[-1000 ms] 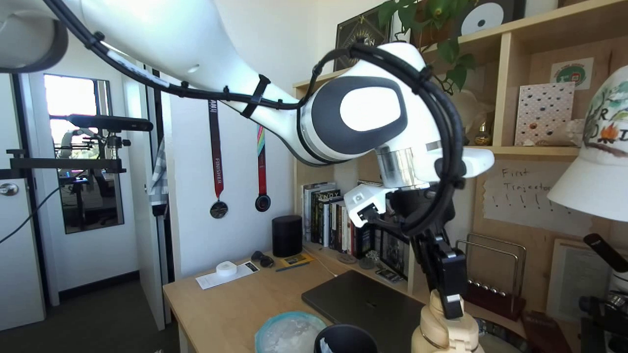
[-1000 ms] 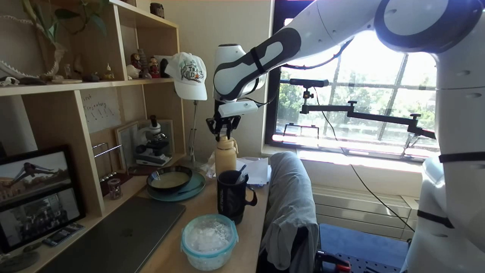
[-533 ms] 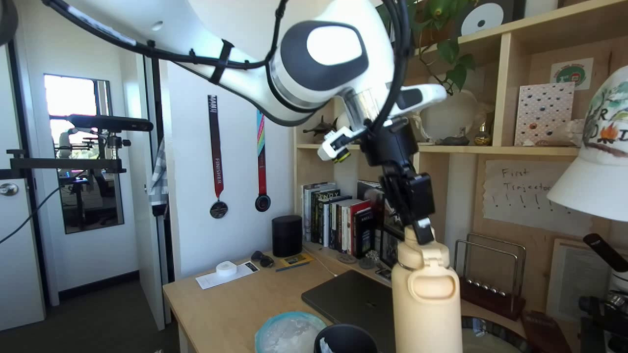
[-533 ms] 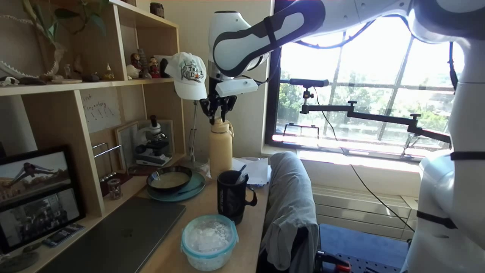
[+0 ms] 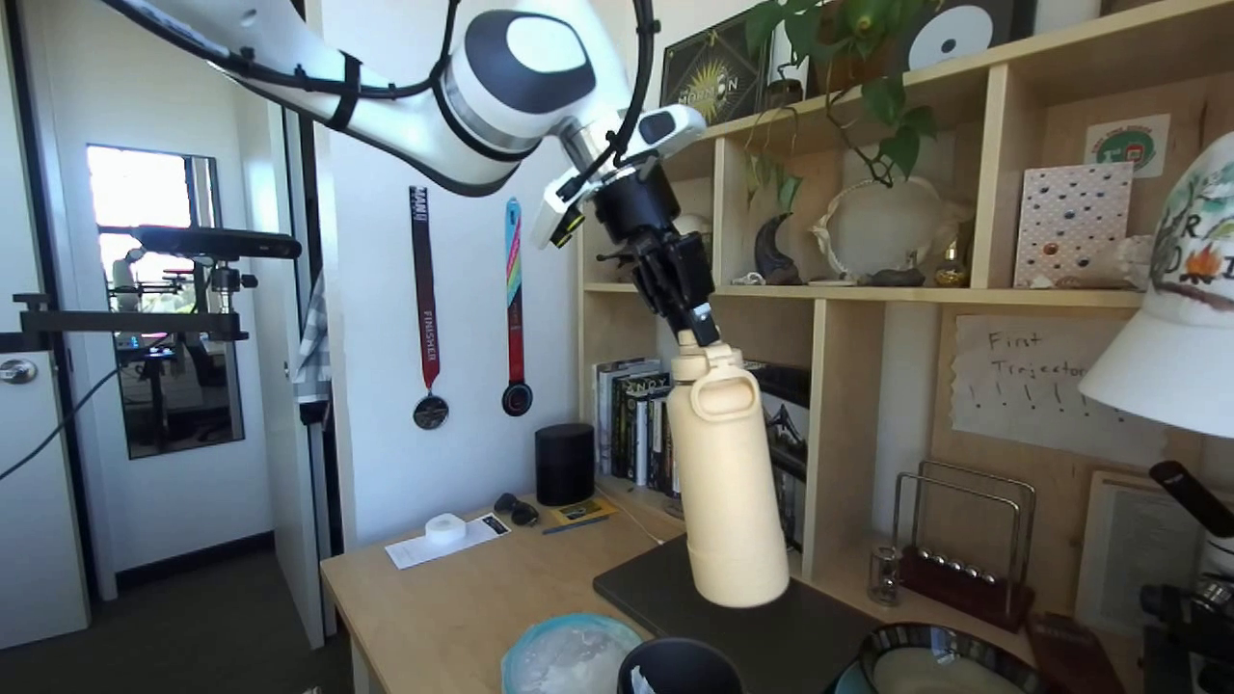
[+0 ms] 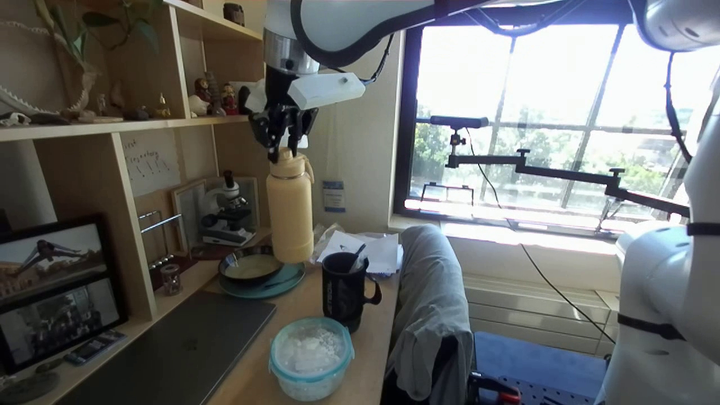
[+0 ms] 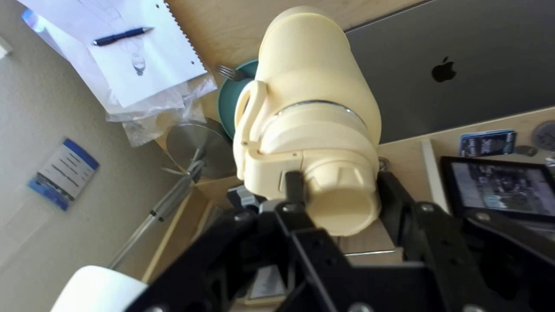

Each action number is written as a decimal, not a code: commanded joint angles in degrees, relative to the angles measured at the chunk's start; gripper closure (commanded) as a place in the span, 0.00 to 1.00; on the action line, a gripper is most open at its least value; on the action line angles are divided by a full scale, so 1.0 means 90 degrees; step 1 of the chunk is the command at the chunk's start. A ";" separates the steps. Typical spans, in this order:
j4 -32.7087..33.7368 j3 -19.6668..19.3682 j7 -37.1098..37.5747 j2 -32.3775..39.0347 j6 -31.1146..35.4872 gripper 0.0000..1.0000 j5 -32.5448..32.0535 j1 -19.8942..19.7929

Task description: Move the bottle to the left side of the desk

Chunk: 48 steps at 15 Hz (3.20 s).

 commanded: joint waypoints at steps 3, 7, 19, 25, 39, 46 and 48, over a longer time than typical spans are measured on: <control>0.0141 0.0695 -0.0159 -0.0046 -0.0095 0.80 -0.0065 0.0505; 0.0141 0.1029 -0.0367 0.0017 -0.0175 0.80 0.0261 0.0849; -0.0680 0.1317 -0.1264 0.0089 -0.0096 0.80 0.1715 0.1278; -0.1291 0.1351 -0.1769 0.0029 0.0114 0.80 0.2308 0.1357; -0.2791 0.1328 -0.1840 -0.0180 0.2037 0.30 0.2320 0.1354; -0.2702 0.1332 -0.2197 -0.0409 0.1781 0.00 0.2602 0.1396; -0.2561 0.1307 -0.2266 -0.0498 0.1477 0.00 0.2674 0.1382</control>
